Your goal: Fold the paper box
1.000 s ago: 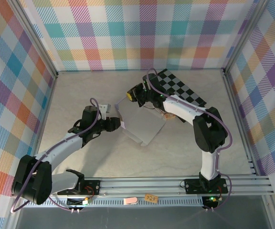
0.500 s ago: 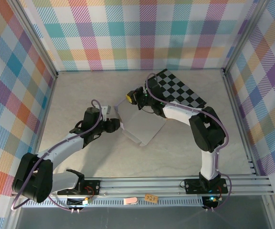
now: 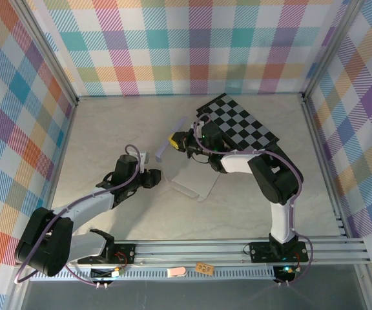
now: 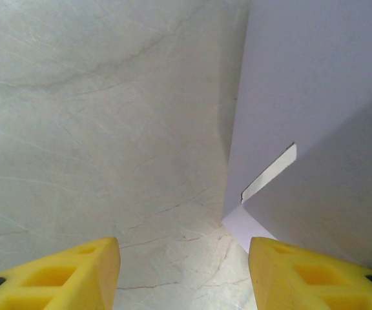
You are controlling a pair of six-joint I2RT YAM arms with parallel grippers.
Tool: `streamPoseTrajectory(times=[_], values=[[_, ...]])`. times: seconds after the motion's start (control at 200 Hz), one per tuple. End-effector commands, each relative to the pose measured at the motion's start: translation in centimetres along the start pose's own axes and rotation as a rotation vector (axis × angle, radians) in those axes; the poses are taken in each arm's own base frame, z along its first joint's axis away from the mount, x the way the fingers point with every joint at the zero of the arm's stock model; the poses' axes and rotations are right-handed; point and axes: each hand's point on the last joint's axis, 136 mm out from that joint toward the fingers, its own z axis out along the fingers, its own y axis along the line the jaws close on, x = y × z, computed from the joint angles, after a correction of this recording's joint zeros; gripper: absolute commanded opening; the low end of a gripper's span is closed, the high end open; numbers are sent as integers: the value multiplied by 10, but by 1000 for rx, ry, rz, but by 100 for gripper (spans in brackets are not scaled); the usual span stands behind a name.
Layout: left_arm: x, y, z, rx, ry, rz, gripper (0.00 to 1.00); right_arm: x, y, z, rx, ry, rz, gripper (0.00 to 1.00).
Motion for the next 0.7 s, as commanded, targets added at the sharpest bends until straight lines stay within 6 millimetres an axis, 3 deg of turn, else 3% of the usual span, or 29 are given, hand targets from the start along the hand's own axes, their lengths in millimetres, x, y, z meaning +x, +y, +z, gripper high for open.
streamPoseTrajectory(times=[0.0, 0.18, 0.385, 0.695], values=[[-15, -12, 0, 31, -85, 27, 54, 16, 11, -1, -100, 82, -90, 0], [-18, -31, -8, 72, -141, 68, 53, 15, 3, -5, -109, 102, -107, 0], [-20, -43, -23, 97, -201, 54, 53, 2, 8, -8, -131, 89, -97, 0], [-25, -58, -18, 106, -236, 83, 54, -7, 14, 2, -155, 73, -65, 0]])
